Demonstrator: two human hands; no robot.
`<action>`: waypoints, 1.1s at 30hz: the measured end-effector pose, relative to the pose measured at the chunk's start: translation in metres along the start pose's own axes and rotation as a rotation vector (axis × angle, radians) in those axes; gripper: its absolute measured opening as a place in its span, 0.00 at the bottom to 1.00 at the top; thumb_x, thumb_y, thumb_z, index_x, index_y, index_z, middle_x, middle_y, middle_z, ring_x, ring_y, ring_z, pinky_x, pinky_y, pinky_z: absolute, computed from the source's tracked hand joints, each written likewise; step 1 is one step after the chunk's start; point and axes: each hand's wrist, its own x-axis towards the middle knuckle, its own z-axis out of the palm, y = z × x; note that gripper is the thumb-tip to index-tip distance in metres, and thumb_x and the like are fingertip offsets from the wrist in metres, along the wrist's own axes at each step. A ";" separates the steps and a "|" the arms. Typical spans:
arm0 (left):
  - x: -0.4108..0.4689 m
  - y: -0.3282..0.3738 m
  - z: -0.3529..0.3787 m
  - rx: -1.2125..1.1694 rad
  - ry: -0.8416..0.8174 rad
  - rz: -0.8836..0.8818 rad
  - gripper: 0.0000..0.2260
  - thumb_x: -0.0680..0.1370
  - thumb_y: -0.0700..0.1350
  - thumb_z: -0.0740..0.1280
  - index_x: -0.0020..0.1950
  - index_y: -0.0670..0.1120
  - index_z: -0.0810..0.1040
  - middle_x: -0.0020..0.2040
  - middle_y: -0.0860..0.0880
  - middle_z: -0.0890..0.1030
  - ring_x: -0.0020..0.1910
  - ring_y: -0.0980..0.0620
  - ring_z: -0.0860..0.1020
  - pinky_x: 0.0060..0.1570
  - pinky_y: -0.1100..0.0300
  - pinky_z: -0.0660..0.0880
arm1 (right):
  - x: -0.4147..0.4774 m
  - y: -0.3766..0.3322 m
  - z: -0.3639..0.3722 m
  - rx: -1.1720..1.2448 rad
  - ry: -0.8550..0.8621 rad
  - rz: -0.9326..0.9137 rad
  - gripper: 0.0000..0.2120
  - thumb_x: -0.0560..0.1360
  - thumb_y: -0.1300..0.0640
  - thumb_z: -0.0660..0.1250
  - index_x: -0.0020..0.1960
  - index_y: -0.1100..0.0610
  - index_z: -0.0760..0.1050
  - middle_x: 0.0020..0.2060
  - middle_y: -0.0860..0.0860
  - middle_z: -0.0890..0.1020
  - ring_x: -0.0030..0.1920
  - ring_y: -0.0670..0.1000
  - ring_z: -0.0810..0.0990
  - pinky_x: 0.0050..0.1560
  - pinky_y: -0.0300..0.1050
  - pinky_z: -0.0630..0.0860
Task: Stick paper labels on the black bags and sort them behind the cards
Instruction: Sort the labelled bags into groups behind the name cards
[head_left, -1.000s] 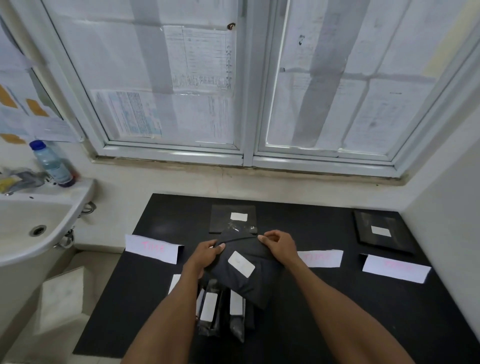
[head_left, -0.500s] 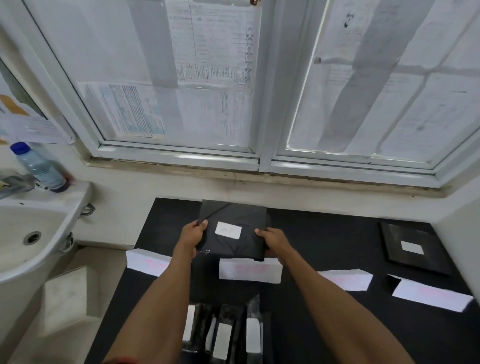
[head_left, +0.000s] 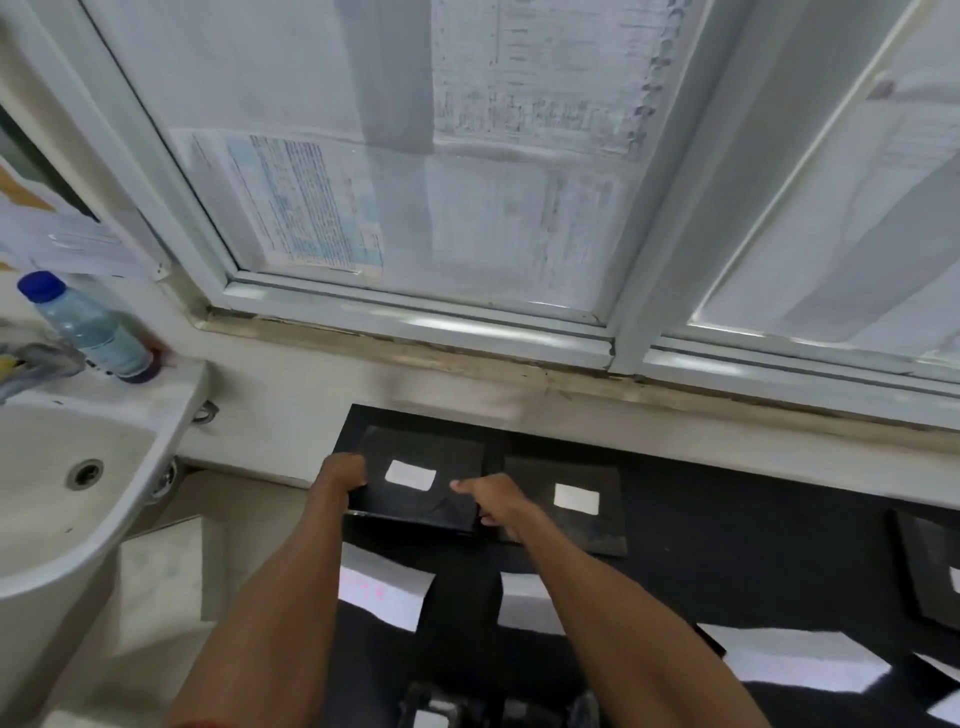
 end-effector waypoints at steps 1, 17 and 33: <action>0.003 0.003 -0.005 -0.022 0.008 0.005 0.15 0.80 0.35 0.59 0.66 0.32 0.73 0.65 0.35 0.74 0.62 0.42 0.75 0.49 0.56 0.74 | 0.008 -0.004 0.006 0.019 -0.007 -0.013 0.30 0.73 0.47 0.70 0.68 0.63 0.69 0.66 0.54 0.73 0.60 0.54 0.73 0.55 0.46 0.73; -0.076 -0.011 0.001 -0.211 -0.073 0.211 0.20 0.75 0.33 0.63 0.67 0.41 0.74 0.65 0.44 0.75 0.64 0.49 0.72 0.62 0.60 0.68 | -0.050 0.059 0.035 -0.175 0.042 -0.239 0.24 0.68 0.52 0.75 0.62 0.55 0.74 0.53 0.54 0.82 0.55 0.52 0.79 0.62 0.46 0.74; -0.248 -0.210 0.024 -0.093 -0.167 0.141 0.16 0.70 0.32 0.65 0.53 0.44 0.82 0.55 0.42 0.82 0.52 0.44 0.80 0.57 0.51 0.78 | -0.214 0.230 0.124 -0.661 0.388 -0.501 0.46 0.64 0.39 0.74 0.73 0.52 0.56 0.63 0.52 0.68 0.63 0.55 0.70 0.57 0.50 0.73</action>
